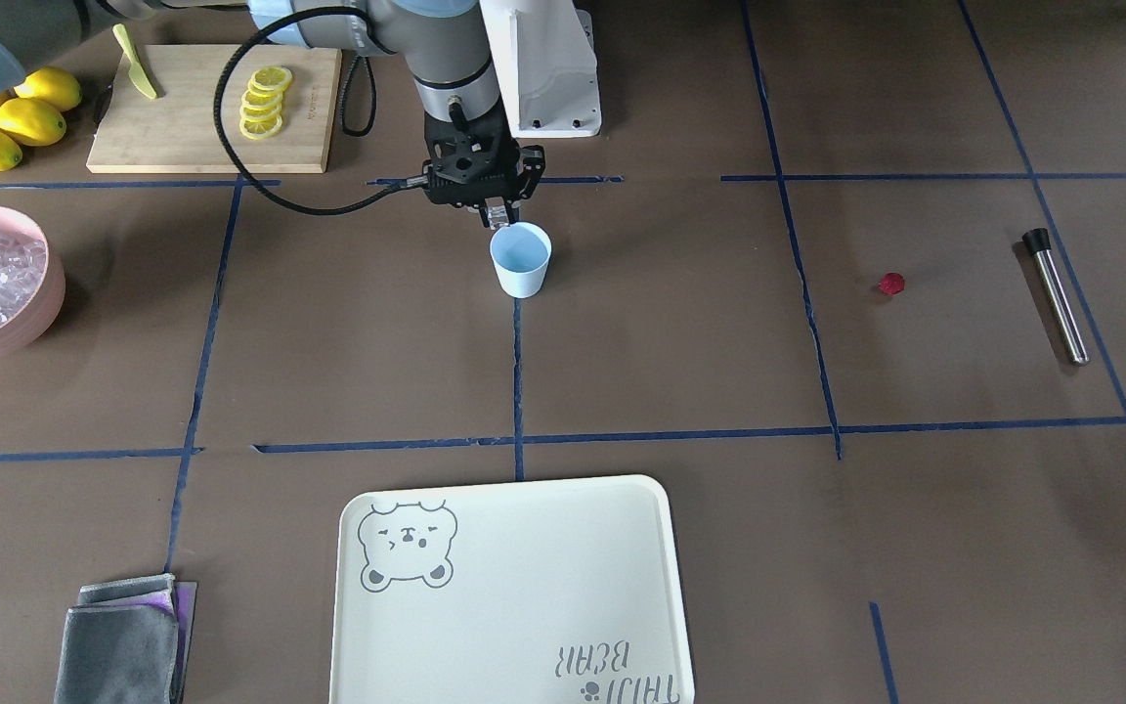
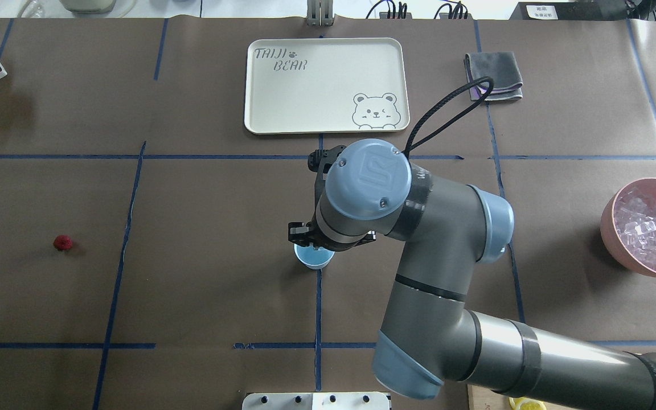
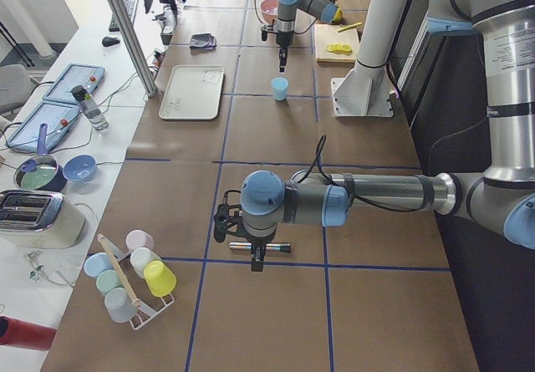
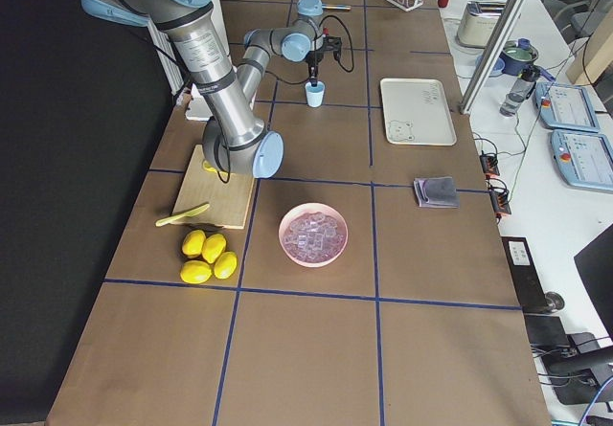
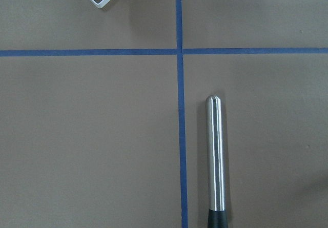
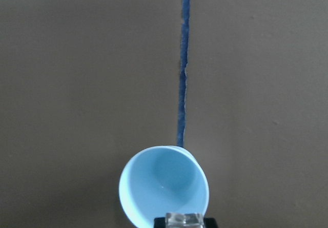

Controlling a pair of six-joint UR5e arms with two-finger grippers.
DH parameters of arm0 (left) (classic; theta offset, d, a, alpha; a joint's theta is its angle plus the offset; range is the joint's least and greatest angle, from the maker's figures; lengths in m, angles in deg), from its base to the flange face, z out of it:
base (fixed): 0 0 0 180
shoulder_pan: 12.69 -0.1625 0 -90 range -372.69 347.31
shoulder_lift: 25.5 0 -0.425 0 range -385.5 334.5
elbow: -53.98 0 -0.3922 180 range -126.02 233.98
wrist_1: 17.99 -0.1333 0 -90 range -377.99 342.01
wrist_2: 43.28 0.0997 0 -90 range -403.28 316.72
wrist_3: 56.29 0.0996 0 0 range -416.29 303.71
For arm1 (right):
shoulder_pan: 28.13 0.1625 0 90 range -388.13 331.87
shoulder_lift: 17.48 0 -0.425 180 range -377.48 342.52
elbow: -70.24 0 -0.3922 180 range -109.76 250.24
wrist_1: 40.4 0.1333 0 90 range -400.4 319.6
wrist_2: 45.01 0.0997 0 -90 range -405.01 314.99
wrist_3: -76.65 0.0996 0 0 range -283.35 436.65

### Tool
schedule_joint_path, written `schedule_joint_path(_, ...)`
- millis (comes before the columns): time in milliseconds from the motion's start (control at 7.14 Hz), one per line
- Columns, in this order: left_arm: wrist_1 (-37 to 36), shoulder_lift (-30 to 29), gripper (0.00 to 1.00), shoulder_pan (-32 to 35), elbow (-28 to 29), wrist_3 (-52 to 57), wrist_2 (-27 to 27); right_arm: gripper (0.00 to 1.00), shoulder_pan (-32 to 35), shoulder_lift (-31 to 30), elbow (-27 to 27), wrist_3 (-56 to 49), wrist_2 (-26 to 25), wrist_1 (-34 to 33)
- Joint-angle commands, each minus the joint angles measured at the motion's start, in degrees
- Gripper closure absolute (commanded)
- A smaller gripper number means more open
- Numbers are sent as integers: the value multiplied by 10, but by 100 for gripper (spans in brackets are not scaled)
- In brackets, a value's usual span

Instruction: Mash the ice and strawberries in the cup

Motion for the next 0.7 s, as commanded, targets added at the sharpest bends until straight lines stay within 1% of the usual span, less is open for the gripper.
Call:
schedule_joint_path(0, 3, 5, 0, 0, 0, 0, 0, 99, -12, 21, 26, 7, -13, 1)
schedule_joint_path(140, 4, 5, 0, 1, 0, 0, 0, 99, -12, 20, 35, 5, -17, 1)
schedule_joint_path(560, 4, 5, 0, 0, -1, 0, 0, 98, -12, 20, 41, -2, -33, 2)
